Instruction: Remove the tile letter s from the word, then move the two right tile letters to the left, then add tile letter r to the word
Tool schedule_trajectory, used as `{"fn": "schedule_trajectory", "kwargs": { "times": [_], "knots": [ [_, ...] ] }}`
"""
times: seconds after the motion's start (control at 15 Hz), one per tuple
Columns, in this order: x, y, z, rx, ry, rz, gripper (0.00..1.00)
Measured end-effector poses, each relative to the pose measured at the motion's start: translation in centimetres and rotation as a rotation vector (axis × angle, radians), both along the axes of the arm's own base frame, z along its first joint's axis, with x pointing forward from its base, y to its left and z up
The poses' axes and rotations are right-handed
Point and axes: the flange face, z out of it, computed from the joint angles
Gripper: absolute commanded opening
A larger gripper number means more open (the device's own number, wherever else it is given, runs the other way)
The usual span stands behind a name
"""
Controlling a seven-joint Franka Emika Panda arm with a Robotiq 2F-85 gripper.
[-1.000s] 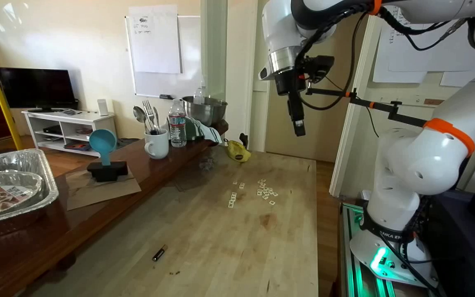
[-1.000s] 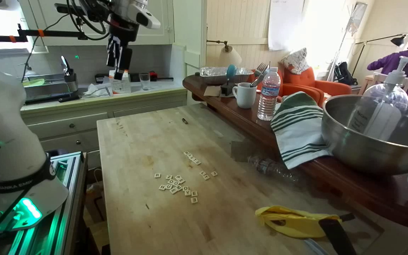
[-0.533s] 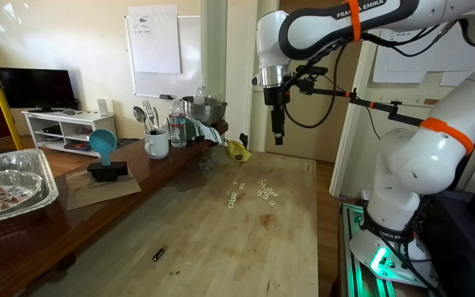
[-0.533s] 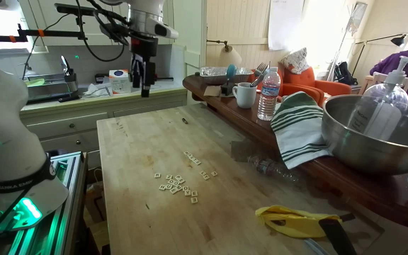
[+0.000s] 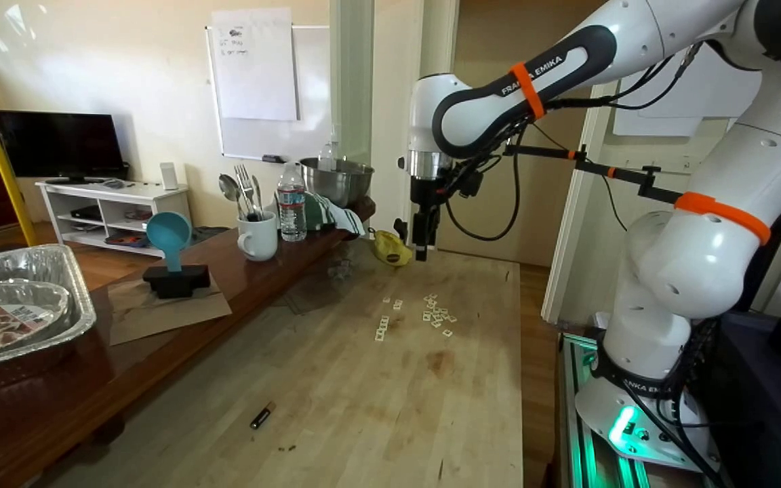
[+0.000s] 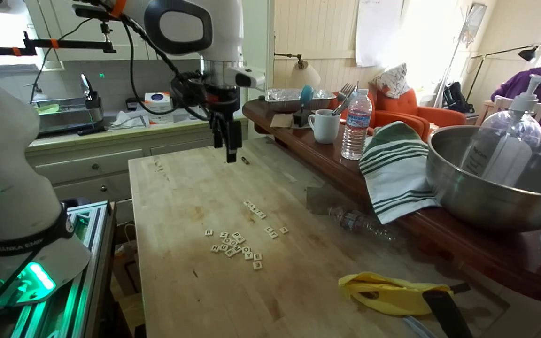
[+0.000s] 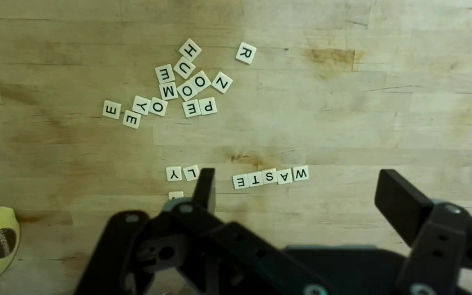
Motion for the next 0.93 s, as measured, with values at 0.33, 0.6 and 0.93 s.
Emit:
{"fn": "schedule_trajectory", "kwargs": {
  "times": [0.33, 0.6, 0.93],
  "knots": [
    [0.5, -0.4, -0.7, 0.005, 0.010, -0.011, 1.00],
    [0.2, 0.1, -1.5, -0.037, 0.030, 0.131, 1.00],
    [0.7, -0.4, -5.7, -0.017, -0.004, 0.398, 1.00]
  ]
}}
